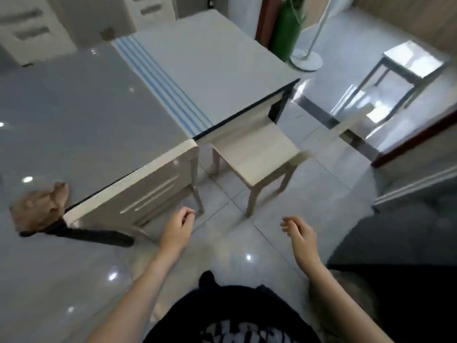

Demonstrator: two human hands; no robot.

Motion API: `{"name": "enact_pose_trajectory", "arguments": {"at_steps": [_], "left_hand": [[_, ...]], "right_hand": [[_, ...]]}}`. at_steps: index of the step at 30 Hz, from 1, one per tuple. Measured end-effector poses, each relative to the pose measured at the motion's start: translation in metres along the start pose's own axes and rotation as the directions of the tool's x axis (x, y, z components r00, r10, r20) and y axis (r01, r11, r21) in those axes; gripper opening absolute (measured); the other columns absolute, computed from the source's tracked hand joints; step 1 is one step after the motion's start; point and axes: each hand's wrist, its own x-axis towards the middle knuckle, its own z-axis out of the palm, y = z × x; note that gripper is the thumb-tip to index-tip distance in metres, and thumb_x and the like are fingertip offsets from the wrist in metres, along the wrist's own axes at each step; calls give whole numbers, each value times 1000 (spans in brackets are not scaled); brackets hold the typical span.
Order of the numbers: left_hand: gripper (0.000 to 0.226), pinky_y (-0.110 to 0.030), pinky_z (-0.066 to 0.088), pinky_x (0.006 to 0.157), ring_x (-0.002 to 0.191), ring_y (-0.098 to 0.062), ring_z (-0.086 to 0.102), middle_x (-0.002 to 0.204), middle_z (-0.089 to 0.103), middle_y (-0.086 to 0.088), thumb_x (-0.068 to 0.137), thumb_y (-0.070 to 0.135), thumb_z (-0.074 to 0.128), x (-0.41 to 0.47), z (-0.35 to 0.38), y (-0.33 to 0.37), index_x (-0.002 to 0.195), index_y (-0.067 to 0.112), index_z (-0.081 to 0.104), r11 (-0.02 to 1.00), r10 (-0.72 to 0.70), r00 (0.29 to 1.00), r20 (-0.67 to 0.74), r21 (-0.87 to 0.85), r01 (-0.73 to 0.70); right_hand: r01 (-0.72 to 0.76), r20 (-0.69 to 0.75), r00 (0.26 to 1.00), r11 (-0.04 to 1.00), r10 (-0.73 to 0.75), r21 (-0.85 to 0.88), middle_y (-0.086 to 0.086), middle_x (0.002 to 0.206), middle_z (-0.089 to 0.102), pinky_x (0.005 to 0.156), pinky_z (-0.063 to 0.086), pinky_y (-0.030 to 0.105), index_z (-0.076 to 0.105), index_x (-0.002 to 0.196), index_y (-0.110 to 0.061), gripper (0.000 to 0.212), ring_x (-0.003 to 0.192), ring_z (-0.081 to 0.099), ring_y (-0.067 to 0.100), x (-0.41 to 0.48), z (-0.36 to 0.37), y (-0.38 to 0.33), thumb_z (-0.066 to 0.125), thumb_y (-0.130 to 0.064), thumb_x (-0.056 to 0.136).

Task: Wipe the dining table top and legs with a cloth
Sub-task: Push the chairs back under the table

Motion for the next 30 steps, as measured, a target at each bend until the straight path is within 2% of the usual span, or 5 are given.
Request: {"name": "enact_pose_trajectory", "arguments": {"at_steps": [5,10,18,26,30], "left_hand": [[16,-38,47,73,73,-24,58,76,65,-3,96,18,52,-30,90,-44,84,20,62,962,-273,898,346,103,252],[25,-30,35,56,67,-25,49,72,57,-10,98,7,45,-41,146,-24,77,8,58,946,-321,864,388,98,308],[22,-26,28,51,54,-17,41,70,53,-9,98,7,46,-52,194,10,79,6,57,912,-397,853,339,45,407],[20,-20,23,45,49,-16,35,65,48,-9,98,2,42,-20,218,18,83,1,54,813,-578,784,226,78,576],[21,-26,35,52,58,-21,47,72,56,-10,99,7,42,29,248,46,85,2,58,823,-561,787,256,77,562]], "right_hand": [[-370,-219,883,903,415,218,21,91,70,67,53,33,67,89,-8,25,80,66,32,-65,-96,103,45,-8,100],[-521,-253,726,751,640,406,27,91,68,60,46,29,68,84,-5,24,72,62,31,-96,-161,166,48,-7,97],[-537,-193,717,707,670,459,20,81,64,66,46,32,66,85,0,22,70,59,29,-44,-219,182,49,-8,96],[-485,-152,817,806,556,340,14,78,65,66,46,35,65,78,-6,26,69,60,26,76,-246,159,47,-6,97],[-511,-131,818,813,560,280,18,85,66,67,47,35,66,84,-4,24,74,62,28,129,-266,161,47,-7,98]]}}
